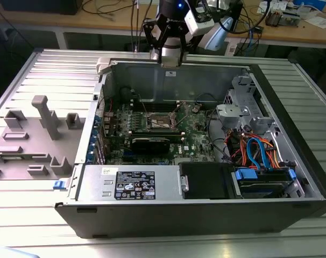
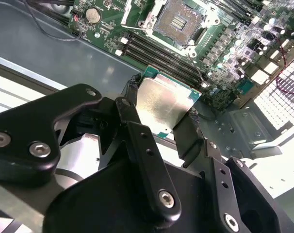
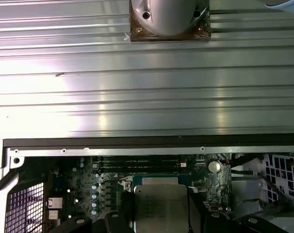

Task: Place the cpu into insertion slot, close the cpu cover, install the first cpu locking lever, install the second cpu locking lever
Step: 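Place the cpu into insertion slot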

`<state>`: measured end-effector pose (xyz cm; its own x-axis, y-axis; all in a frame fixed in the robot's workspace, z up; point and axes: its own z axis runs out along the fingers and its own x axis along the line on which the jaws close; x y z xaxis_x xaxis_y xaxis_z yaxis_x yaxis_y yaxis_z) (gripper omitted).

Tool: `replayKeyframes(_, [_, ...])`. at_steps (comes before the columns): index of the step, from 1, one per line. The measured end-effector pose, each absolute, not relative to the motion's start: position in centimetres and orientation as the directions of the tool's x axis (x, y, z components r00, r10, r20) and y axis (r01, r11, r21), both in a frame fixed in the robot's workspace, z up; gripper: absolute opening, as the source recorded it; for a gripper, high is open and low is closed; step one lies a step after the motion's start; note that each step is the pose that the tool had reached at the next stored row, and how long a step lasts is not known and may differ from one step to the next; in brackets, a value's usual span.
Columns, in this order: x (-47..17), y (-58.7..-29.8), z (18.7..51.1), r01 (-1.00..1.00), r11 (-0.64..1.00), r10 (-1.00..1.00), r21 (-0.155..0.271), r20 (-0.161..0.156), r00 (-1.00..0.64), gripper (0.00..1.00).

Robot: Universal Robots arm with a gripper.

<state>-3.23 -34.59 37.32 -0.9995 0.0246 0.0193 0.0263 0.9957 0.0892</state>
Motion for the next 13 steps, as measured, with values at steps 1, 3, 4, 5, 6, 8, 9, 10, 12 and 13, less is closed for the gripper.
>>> replayKeyframes(1, [-3.3,-34.7,37.3,0.026,0.996,0.025,0.089,0.019,-1.000,0.54])
replayKeyframes(3, [-3.4,-34.8,37.2,0.026,0.996,0.025,0.089,0.019,-1.000,0.54])
replayKeyframes(4, [-3.4,-34.8,37.0,0.026,0.996,0.025,0.088,0.019,-1.000,0.54])
replayKeyframes(5, [-3.4,-34.8,36.9,0.026,0.996,0.025,0.087,0.019,-1.000,0.54])
replayKeyframes(6, [-3.4,-34.8,36.9,0.026,0.996,0.025,0.087,0.019,-1.000,0.54])
replayKeyframes(8, [-3.4,-34.8,36.9,0.026,0.996,0.025,0.087,0.019,-1.000,0.54])
replayKeyframes(9, [-3.4,-34.8,36.7,0.026,0.996,0.025,0.087,0.019,-1.000,0.54])
replayKeyframes(10, [-3.4,-34.8,36.2,0.026,0.996,0.025,0.087,0.019,-1.000,0.54])
replayKeyframes(12, [-3.4,-34.9,35.8,0.026,0.996,0.025,0.085,0.019,-1.000,0.54])
replayKeyframes(13, [-3.5,-35.1,35.7,0.026,0.996,0.025,0.085,0.019,-1.000,0.54])
